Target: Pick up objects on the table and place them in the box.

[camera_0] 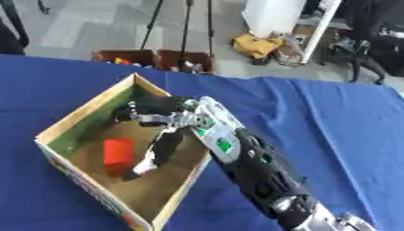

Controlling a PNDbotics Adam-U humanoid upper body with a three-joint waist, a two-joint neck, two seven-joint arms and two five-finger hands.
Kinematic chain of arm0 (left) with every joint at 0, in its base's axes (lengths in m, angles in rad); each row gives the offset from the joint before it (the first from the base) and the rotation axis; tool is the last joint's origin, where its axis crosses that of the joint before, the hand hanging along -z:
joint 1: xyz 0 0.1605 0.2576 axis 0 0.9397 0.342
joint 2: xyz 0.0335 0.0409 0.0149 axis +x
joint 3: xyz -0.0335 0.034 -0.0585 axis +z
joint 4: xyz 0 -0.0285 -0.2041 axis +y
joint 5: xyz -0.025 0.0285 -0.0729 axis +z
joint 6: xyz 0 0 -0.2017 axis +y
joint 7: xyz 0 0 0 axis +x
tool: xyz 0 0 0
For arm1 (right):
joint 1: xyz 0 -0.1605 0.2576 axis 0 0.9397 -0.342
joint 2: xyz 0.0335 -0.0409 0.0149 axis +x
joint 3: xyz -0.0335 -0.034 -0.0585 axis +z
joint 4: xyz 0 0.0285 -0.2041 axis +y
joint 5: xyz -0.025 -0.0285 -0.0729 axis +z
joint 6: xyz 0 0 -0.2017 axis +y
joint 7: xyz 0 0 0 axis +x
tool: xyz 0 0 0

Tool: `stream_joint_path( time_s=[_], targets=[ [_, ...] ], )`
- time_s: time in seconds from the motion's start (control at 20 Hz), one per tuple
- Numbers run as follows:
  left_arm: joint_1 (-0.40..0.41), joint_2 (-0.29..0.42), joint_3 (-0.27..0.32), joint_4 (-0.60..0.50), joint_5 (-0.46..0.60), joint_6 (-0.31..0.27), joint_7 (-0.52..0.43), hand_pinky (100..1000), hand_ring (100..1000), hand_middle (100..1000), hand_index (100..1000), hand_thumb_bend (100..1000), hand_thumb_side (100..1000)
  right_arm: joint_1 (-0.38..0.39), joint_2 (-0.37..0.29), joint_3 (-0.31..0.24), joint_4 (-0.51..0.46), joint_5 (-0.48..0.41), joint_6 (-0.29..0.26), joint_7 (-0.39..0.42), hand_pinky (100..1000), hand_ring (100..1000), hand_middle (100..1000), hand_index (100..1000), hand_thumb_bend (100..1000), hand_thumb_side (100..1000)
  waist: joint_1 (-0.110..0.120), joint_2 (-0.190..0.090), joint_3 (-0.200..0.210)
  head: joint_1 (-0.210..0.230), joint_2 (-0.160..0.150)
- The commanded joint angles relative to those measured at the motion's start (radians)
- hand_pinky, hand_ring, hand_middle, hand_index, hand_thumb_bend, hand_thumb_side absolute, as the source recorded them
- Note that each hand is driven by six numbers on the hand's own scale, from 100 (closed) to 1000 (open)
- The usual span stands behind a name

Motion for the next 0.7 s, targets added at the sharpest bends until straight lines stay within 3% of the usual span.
stream_joint_path(
  time_s=[0.05, 0.35, 0.4, 0.5, 0.55, 0.6, 0.7],
  targets=[
    [0.000, 0.028, 0.009, -0.019, 0.000, 0.000, 0.000, 545, 713, 824, 904, 100, 863, -0.027, -0.051, -0.035, -0.089, -0.067, 0.040, -0.047, 880, 868, 822, 926, 714, 626, 0.004, -0.037, -0.003, 0.001, 0.007],
    [0.011, 0.031, 0.013, -0.019, -0.004, -0.002, 0.005, 545, 714, 824, 904, 100, 862, -0.035, -0.144, -0.112, -0.282, -0.317, 0.161, -0.180, 885, 859, 801, 921, 660, 716, 0.012, -0.043, -0.023, 0.021, 0.019],
    [0.013, 0.031, 0.015, -0.019, -0.006, -0.002, 0.007, 545, 714, 825, 905, 100, 862, -0.032, -0.162, -0.130, -0.320, -0.378, 0.186, -0.212, 886, 852, 793, 921, 588, 782, 0.014, -0.043, -0.028, 0.033, 0.023],
    [0.017, 0.031, 0.017, -0.019, -0.009, -0.002, 0.010, 545, 714, 825, 905, 100, 862, -0.021, -0.201, -0.168, -0.394, -0.508, 0.233, -0.296, 884, 848, 788, 915, 518, 797, 0.018, -0.044, -0.038, 0.064, 0.032],
    [0.018, 0.032, 0.018, -0.019, -0.010, -0.002, 0.011, 545, 714, 825, 905, 100, 862, -0.014, -0.218, -0.181, -0.424, -0.564, 0.253, -0.336, 882, 845, 786, 909, 441, 799, 0.019, -0.045, -0.041, 0.078, 0.036],
    [0.020, 0.031, 0.019, -0.019, -0.011, -0.003, 0.013, 545, 714, 825, 905, 100, 862, -0.003, -0.238, -0.202, -0.452, -0.627, 0.265, -0.393, 869, 837, 786, 904, 281, 774, 0.023, -0.045, -0.048, 0.105, 0.042],
    [0.025, 0.031, 0.020, -0.019, -0.013, -0.004, 0.015, 544, 714, 825, 905, 100, 861, 0.027, -0.284, -0.233, -0.498, -0.750, 0.279, -0.505, 867, 831, 784, 901, 220, 769, 0.029, -0.045, -0.059, 0.147, 0.052]
  ],
)
